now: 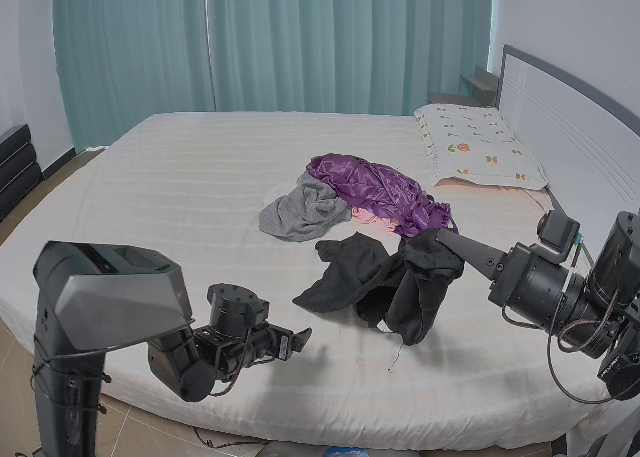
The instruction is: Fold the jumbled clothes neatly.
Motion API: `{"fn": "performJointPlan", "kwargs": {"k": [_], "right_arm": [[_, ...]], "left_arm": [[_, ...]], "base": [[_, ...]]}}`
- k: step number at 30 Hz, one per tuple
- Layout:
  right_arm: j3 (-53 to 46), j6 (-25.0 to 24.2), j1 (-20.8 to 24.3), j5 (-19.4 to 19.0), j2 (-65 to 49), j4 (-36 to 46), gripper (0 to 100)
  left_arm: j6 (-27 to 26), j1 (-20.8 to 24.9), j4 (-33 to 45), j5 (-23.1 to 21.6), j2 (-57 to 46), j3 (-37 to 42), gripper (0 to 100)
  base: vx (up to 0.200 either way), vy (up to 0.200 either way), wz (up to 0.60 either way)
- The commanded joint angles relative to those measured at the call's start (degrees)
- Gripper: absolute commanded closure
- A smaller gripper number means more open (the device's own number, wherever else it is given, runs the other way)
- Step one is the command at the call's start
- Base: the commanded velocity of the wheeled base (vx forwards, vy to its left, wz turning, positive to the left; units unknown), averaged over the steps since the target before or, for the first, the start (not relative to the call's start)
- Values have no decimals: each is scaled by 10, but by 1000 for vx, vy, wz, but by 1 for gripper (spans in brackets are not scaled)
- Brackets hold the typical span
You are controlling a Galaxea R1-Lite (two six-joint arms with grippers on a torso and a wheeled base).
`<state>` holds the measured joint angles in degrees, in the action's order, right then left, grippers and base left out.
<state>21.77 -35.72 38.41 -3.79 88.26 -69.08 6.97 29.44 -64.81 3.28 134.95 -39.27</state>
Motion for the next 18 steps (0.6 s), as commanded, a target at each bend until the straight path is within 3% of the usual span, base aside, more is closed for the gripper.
{"fn": "performJointPlan", "kwargs": {"k": [1,18], "right_arm": [[4,2,-2,0,3,-2,100],[3,1,-10,5,-2,1,100]], "left_arm": [[-27,22,-9,34,98,-86,0],[-36,31,75,52,168,-314,0]], "base": [[0,0,0],[0,0,0]]}}
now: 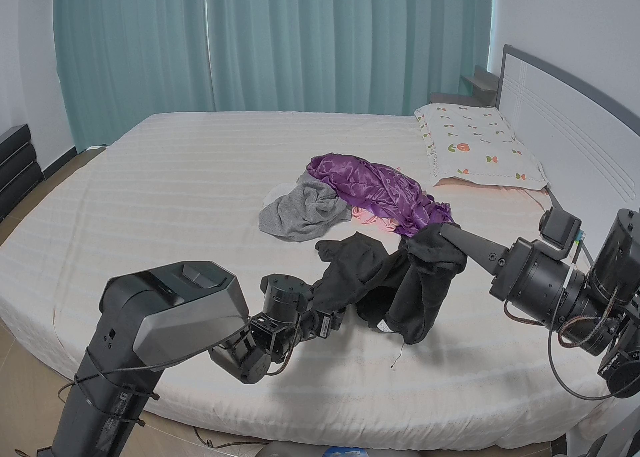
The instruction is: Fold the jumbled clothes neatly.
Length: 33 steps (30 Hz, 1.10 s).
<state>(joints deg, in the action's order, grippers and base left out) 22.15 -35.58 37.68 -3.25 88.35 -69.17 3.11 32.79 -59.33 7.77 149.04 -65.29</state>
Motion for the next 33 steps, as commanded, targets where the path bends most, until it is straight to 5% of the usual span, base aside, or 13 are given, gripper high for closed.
{"fn": "performJointPlan", "kwargs": {"k": [1,13,20,26,33], "right_arm": [[-2,0,-2,0,-3,2,100],[-2,-5,-50,-5,17,0,100],[11,-4,-99,-6,67,-4,100],[146,20,-175,7,160,-31,100],[287,90,-187,42,172,-45,100]], "left_arm": [[4,-3,28,6,28,-59,100],[49,-21,57,45,6,-50,100],[107,-61,61,48,-128,53,100],[189,-71,77,80,-301,122,100],[257,-89,91,122,-404,118,100]], "base": [[0,0,0],[0,0,0],[0,0,0],[0,0,0],[0,0,0]]}}
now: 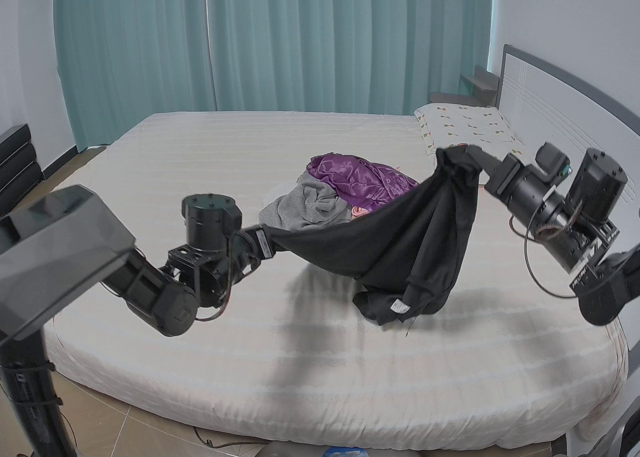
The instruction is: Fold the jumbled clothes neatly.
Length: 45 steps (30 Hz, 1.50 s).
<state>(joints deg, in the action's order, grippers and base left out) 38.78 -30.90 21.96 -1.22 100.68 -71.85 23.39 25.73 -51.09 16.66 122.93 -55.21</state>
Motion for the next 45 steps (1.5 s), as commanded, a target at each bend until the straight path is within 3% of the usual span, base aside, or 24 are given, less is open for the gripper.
{"fn": "performJointPlan", "kwargs": {"k": [1,4,8,16,23,36,45], "right_arm": [[130,44,-27,23,45,-21,100],[125,45,-20,16,31,-24,100],[37,30,-2,11,49,-27,100],[-60,-57,4,5,152,-138,100],[-126,-90,11,5,188,-179,100],[-167,-94,12,10,182,-179,100],[-193,-101,15,10,163,-179,100]], "left_arm": [[58,-18,7,34,-154,19,100],[62,-17,6,35,-175,38,100],[70,-12,-11,35,-164,95,100],[145,-3,-65,31,-117,179,100],[194,25,-67,28,-98,223,100],[198,37,-69,19,-85,266,100],[216,36,-140,14,-85,309,100]], "base": [[0,0,0],[0,0,0],[0,0,0],[0,0,0],[0,0,0],[0,0,0],[-67,0,0]]}}
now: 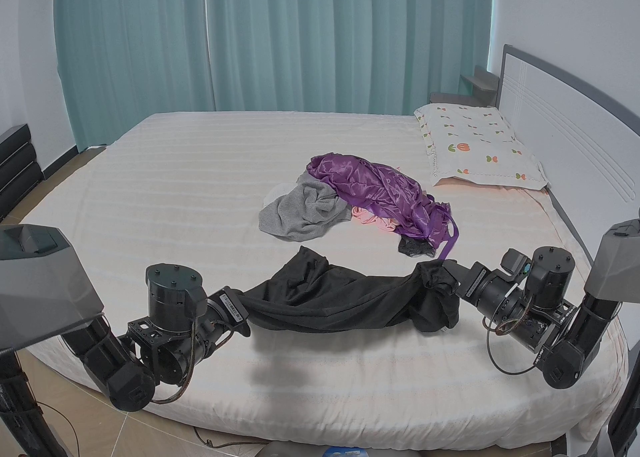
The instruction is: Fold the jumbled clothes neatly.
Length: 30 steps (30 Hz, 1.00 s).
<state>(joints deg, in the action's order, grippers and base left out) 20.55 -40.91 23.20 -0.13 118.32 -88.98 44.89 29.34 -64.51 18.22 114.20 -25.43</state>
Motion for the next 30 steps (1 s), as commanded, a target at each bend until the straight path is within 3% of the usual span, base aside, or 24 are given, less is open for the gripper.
{"fn": "performJointPlan", "kwargs": {"k": [1,6,20,24,30], "right_arm": [[-10,-1,3,0,-13,-8,100],[-12,-2,3,0,-11,-8,100],[-8,-2,3,0,-2,-8,100],[-7,-2,4,0,-7,-8,100],[-5,-2,3,1,-10,-8,100]], "left_arm": [[1,0,-6,-1,2,11,100],[2,-3,-9,-1,1,12,100],[1,-8,-15,5,-1,5,100],[27,-14,-15,2,-8,2,100],[30,-16,-15,1,-11,1,100]], "base": [[-200,0,0],[-200,0,0],[0,0,0],[0,0,0],[0,200,0]]}}
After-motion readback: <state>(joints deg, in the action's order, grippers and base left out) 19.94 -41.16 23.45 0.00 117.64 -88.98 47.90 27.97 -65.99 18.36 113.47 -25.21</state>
